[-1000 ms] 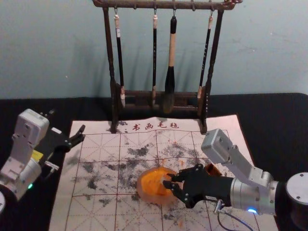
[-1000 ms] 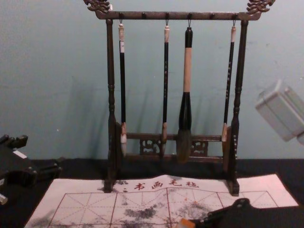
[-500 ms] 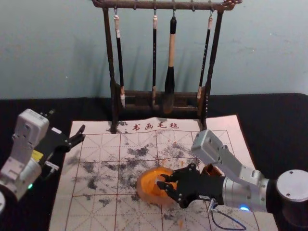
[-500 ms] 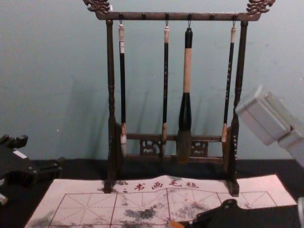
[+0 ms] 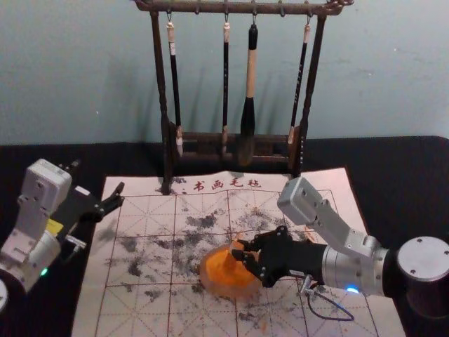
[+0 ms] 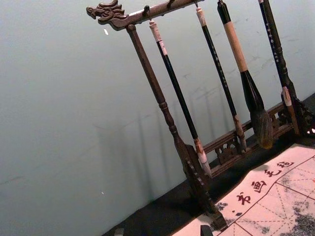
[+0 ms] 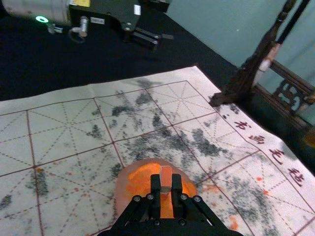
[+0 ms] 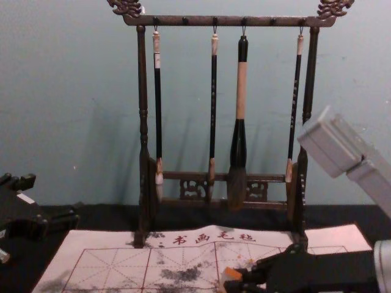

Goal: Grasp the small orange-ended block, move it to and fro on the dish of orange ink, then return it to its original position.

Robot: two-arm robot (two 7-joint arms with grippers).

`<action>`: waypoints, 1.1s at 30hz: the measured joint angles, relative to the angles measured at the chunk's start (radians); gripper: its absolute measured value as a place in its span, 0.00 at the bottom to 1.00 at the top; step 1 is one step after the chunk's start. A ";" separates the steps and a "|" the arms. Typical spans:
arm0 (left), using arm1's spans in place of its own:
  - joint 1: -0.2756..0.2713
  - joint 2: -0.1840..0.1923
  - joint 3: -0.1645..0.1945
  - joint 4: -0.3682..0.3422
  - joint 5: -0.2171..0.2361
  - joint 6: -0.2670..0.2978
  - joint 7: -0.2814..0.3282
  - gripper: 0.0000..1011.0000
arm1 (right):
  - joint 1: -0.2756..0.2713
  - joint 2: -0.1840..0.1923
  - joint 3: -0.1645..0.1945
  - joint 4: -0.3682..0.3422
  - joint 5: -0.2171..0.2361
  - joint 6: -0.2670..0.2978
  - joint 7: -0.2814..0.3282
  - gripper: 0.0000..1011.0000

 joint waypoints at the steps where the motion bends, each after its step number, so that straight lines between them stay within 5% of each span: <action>1: 0.000 0.000 0.000 0.000 0.000 0.000 0.000 0.99 | 0.000 -0.001 0.002 0.002 0.000 0.000 -0.001 0.09; 22: 0.000 0.000 0.000 0.000 0.000 0.000 0.000 0.99 | -0.059 0.058 0.038 -0.072 0.028 0.015 0.010 0.09; 33: 0.000 0.000 0.000 0.000 0.000 0.000 0.000 0.99 | -0.064 0.062 0.021 -0.091 0.037 0.015 0.022 0.09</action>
